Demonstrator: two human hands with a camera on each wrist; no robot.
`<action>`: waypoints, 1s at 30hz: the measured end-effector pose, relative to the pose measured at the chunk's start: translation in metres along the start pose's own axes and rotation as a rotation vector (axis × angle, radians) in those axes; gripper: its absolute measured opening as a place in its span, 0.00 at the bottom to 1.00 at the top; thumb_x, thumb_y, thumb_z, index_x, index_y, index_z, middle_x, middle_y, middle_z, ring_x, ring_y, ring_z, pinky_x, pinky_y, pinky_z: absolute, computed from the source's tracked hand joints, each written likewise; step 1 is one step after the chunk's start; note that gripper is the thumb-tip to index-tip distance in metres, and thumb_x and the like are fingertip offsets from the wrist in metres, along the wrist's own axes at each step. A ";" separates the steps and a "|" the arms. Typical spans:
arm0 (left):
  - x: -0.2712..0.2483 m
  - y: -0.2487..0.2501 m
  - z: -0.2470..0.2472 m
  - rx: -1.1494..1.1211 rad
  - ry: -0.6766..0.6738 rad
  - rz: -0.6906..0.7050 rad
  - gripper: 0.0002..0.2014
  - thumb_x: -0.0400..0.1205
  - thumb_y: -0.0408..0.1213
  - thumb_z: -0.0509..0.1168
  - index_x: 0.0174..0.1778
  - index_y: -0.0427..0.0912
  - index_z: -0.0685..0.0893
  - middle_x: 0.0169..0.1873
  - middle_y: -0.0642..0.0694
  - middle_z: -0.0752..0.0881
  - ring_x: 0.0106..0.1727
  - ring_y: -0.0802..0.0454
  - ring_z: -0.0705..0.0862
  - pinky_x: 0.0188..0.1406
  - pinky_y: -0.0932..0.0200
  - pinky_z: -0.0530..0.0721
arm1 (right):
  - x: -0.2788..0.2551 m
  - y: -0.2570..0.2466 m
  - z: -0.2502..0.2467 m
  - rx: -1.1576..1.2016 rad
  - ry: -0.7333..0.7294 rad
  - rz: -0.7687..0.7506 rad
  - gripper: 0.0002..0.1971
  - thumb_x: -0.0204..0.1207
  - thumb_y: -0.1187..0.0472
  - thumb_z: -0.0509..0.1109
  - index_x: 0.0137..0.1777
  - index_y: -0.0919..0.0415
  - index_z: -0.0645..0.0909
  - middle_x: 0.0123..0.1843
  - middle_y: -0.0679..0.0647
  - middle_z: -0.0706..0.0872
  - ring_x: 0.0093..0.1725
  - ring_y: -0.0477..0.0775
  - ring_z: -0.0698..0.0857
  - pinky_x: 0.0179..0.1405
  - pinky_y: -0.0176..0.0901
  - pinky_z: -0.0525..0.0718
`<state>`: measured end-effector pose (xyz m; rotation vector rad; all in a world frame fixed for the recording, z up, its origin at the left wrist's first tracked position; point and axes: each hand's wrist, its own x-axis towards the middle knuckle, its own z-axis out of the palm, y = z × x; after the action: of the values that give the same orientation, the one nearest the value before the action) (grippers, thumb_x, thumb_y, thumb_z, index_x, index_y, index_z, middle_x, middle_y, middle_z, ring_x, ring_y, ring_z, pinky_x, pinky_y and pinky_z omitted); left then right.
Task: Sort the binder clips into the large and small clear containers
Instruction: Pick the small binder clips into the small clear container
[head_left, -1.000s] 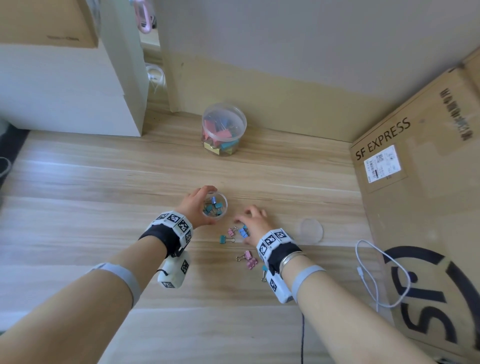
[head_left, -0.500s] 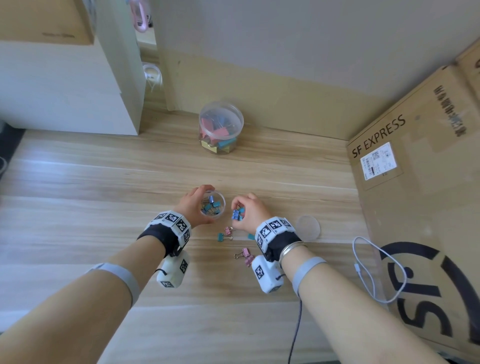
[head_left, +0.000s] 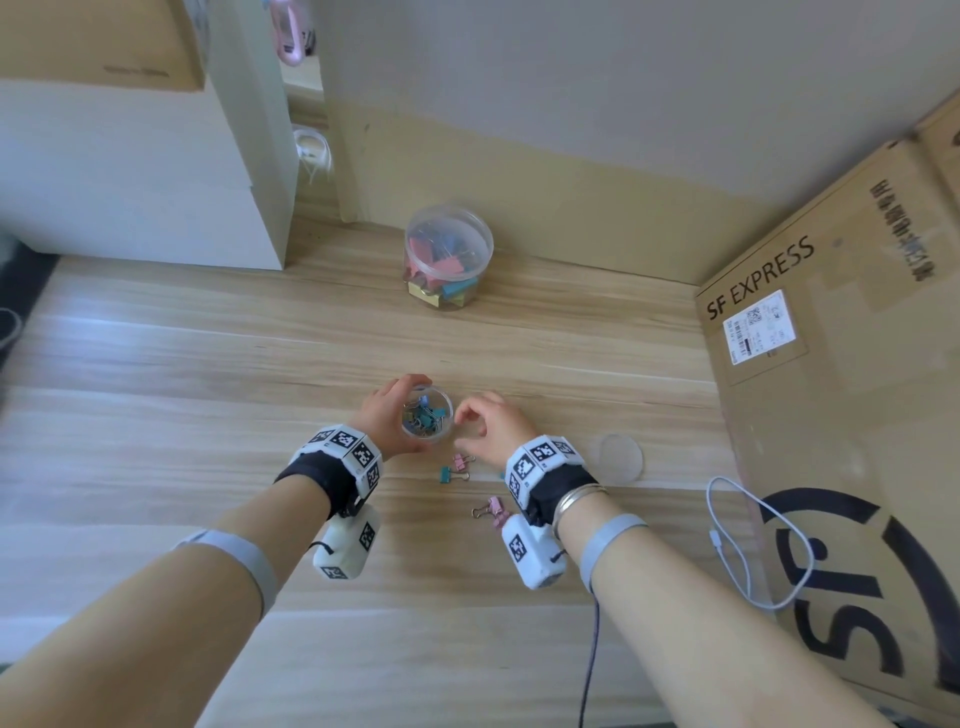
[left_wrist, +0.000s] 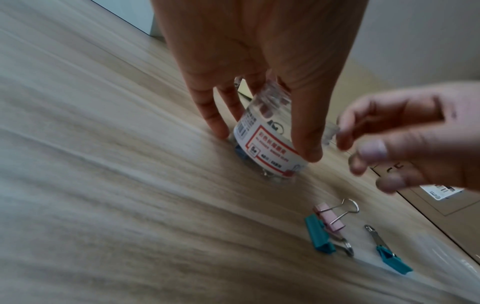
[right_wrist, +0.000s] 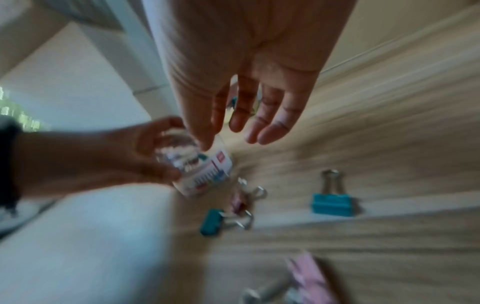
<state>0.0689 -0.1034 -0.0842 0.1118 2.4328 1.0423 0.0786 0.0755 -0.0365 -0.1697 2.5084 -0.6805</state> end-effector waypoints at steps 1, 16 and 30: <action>0.000 0.000 0.000 0.000 0.004 0.005 0.42 0.62 0.37 0.80 0.71 0.47 0.67 0.70 0.45 0.76 0.69 0.42 0.75 0.71 0.43 0.74 | -0.002 0.003 0.005 -0.056 -0.090 0.007 0.16 0.69 0.57 0.76 0.57 0.54 0.80 0.62 0.52 0.78 0.57 0.51 0.79 0.63 0.47 0.79; -0.002 -0.002 0.001 -0.011 0.020 0.028 0.41 0.62 0.39 0.80 0.70 0.47 0.68 0.68 0.44 0.77 0.66 0.42 0.77 0.69 0.43 0.75 | -0.003 0.020 0.026 -0.283 -0.160 -0.078 0.09 0.70 0.66 0.71 0.51 0.57 0.83 0.55 0.56 0.80 0.52 0.57 0.81 0.49 0.44 0.81; -0.003 0.010 0.017 -0.020 -0.024 0.035 0.41 0.62 0.37 0.80 0.71 0.46 0.68 0.69 0.43 0.77 0.68 0.40 0.74 0.69 0.42 0.75 | -0.019 0.002 -0.019 0.193 0.139 -0.051 0.14 0.72 0.65 0.73 0.57 0.54 0.84 0.59 0.48 0.87 0.55 0.47 0.85 0.62 0.39 0.81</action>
<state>0.0786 -0.0858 -0.0865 0.1603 2.4062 1.0736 0.0845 0.0905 -0.0147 -0.1197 2.5573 -0.9803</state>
